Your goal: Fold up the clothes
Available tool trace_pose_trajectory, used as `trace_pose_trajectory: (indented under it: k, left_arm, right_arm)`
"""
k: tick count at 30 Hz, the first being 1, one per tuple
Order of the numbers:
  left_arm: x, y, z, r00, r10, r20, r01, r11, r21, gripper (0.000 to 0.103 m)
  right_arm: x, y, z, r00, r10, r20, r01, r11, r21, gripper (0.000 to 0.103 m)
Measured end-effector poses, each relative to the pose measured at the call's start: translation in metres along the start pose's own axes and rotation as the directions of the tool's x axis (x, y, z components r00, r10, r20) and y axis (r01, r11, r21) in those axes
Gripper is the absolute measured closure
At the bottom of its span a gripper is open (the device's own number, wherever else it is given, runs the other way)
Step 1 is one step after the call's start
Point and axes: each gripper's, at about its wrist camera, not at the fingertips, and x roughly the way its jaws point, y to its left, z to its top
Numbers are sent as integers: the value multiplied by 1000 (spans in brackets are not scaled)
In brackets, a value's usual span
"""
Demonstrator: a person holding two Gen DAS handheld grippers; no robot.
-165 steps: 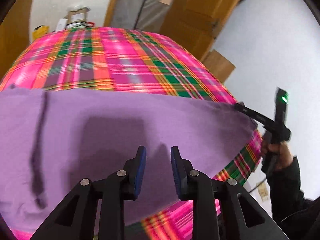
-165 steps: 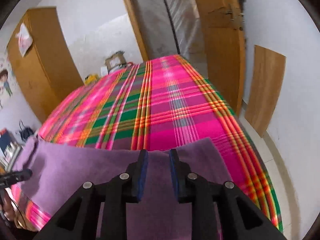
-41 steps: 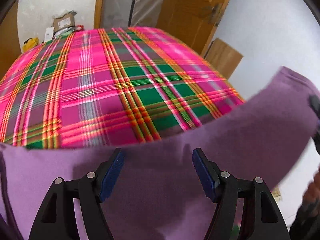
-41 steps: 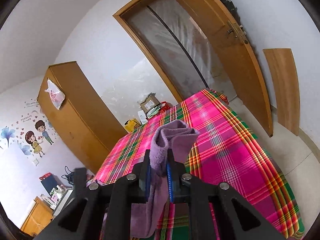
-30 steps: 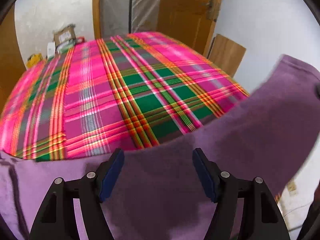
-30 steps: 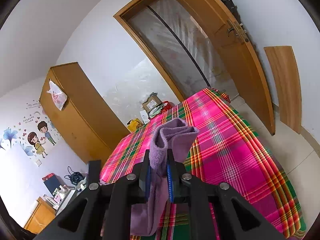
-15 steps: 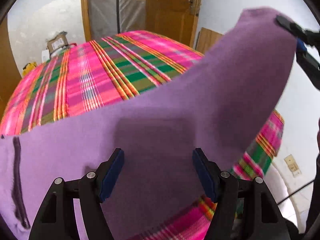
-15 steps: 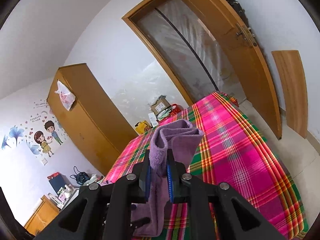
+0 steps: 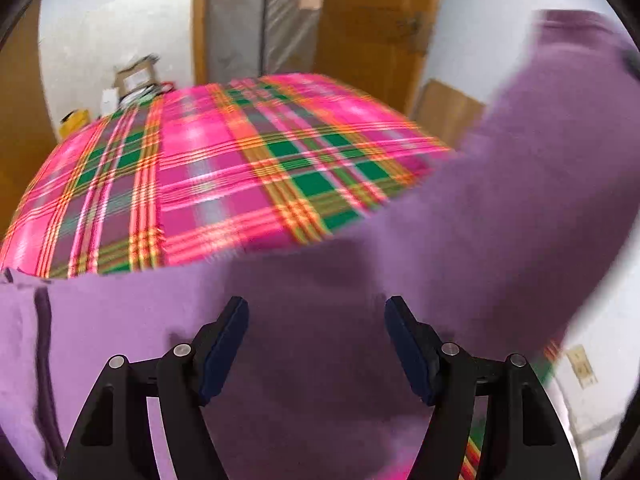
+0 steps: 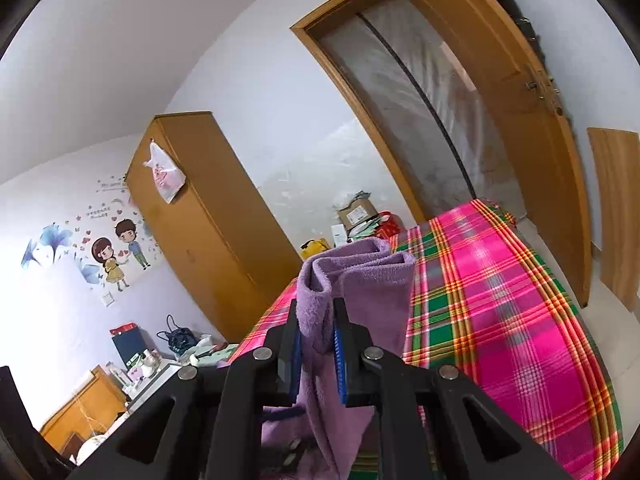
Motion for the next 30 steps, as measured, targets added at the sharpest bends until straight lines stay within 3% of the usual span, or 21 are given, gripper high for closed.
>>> trace_pose_trajectory:
  k: [14,30]
  left_arm:
    - [42,-8,35,997,19,-78,-20,1000,-20,30]
    - [-16,40,3,1000,5,1,-5,989,-151,30]
  right_arm:
    - [0,1,-3,1000,13,-11,-12,1000,16,89]
    - [25,37,-1,993,102,-64,-105,993,-47,91]
